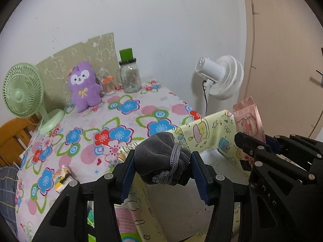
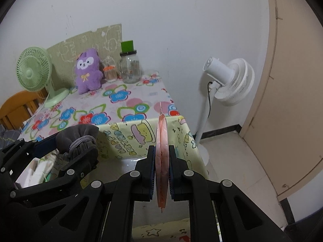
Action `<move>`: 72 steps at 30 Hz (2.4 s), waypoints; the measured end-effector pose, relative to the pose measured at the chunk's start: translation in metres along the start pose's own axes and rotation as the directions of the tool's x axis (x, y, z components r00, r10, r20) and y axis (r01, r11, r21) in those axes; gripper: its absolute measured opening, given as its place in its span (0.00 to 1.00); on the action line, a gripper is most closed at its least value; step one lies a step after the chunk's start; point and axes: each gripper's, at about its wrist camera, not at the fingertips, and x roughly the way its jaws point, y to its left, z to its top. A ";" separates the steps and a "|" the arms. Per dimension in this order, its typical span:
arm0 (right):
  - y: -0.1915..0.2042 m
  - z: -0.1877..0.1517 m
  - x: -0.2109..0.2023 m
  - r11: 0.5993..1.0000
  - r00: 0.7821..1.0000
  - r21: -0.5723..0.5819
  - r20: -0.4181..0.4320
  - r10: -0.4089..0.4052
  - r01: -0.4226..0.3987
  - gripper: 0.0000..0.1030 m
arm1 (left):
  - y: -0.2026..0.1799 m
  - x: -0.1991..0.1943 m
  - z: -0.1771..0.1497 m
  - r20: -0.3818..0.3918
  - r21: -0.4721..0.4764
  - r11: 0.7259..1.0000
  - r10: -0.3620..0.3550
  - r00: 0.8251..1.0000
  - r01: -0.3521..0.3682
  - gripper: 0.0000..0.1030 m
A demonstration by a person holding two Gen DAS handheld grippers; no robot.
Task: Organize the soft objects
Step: 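Carry the grey sock in the left tool while the right tool carries the pink packet to the yellow box, then open the left tool to drop the sock into the box while the right tool releases the packet inside, then raise both tools out of the yellow box and back over the table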
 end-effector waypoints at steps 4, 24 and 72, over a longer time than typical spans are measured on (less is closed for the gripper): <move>-0.001 -0.002 0.007 1.000 1.000 -0.015 -0.016 0.007 -0.008 0.14 | -0.003 0.007 -0.001 -0.029 0.014 1.000 0.014 0.999 -0.013 0.60; -0.001 -0.003 0.003 1.000 1.000 -0.011 -0.014 -0.012 0.012 0.37 | 0.015 0.001 -0.005 -0.026 0.000 0.996 0.084 0.996 -0.084 0.90; 0.058 -0.003 -0.084 0.997 0.982 0.006 0.170 -0.079 0.079 0.87 | 0.080 -0.086 -0.030 0.097 -0.070 0.993 0.102 0.990 -0.096 1.00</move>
